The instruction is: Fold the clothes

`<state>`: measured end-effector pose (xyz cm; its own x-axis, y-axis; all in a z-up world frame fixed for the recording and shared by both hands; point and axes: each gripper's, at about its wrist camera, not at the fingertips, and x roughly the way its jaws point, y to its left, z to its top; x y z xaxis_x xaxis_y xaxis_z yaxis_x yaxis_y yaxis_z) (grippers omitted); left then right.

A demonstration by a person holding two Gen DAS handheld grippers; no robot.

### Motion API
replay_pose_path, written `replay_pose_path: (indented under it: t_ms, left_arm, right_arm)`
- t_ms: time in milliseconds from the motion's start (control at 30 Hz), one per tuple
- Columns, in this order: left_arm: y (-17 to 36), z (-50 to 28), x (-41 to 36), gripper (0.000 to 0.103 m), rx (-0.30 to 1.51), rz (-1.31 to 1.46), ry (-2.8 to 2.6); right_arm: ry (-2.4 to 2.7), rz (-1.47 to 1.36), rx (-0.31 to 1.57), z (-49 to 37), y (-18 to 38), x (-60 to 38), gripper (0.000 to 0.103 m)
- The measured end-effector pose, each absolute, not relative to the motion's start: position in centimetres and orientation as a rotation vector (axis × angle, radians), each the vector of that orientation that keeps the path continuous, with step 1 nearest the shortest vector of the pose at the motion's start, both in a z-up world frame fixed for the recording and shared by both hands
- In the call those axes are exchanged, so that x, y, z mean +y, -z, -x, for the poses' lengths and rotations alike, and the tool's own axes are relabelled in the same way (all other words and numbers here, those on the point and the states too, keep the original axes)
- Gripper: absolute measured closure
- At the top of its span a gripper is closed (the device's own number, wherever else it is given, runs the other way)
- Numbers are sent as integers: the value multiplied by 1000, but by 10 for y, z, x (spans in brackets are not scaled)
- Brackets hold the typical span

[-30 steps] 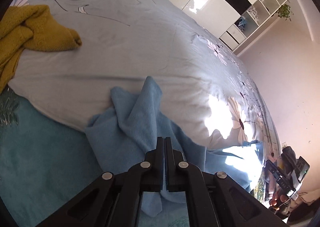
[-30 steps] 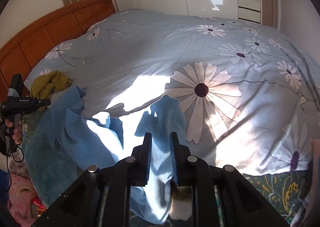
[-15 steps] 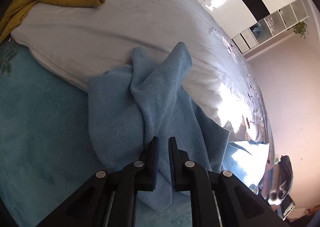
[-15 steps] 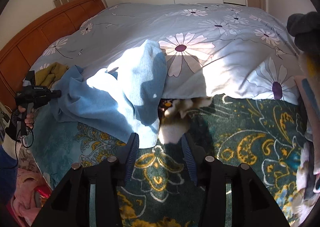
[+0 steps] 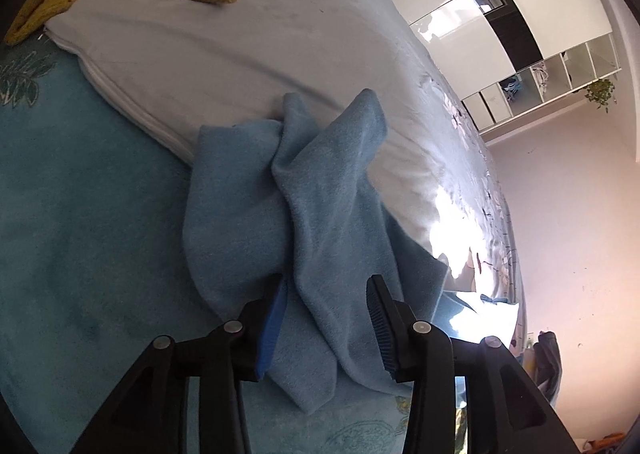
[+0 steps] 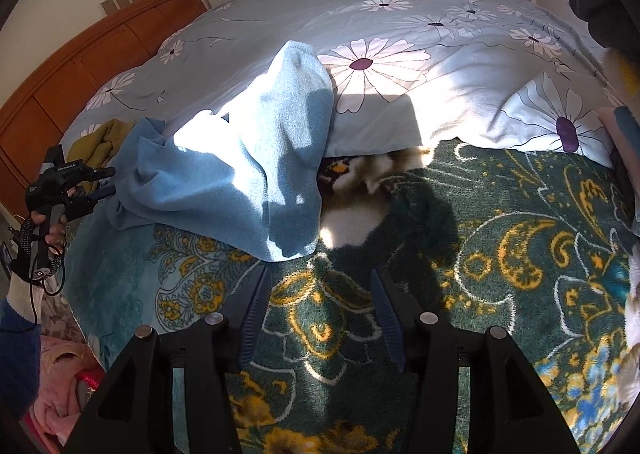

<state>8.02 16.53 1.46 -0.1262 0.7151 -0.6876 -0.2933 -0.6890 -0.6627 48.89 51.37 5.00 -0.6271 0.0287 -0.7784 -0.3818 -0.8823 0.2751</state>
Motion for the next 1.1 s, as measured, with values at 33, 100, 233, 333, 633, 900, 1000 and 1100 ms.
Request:
replay_pose_path:
  t_ms: [33, 100, 233, 333, 633, 900, 1000, 1100]
  left_arm:
    - [-18, -81, 171, 58, -473, 1439, -1888]
    - [-26, -84, 182, 58, -447, 1399, -1892]
    - [-23, -81, 183, 60, -476, 1399, -1908]
    - [-21, -78, 183, 77, -497, 1399, -1921]
    - [-49, -81, 164, 100, -589, 1280, -1932]
    - [-128, -81, 129, 100, -682, 1036, -1921]
    - [-160, -82, 117, 100, -664, 949, -1931]
    - [-200, -85, 117, 100, -648, 857, -1927]
  right_arm:
    - [-2558, 1226, 611, -488, -49, 513, 50]
    - [-2558, 1242, 595, -486, -47, 512, 50]
    - [-2591, 1293, 579, -478, -41, 505, 50]
    - [-2606, 1296, 608, -466, -37, 504, 50]
    - [-2604, 1157, 1125, -467, -29, 523, 98]
    - [-2720, 962, 1122, -475, -73, 521, 99]
    - [-2783, 793, 1125, -480, -110, 529, 99]
    - [-2851, 646, 1071, -482, -154, 531, 99]
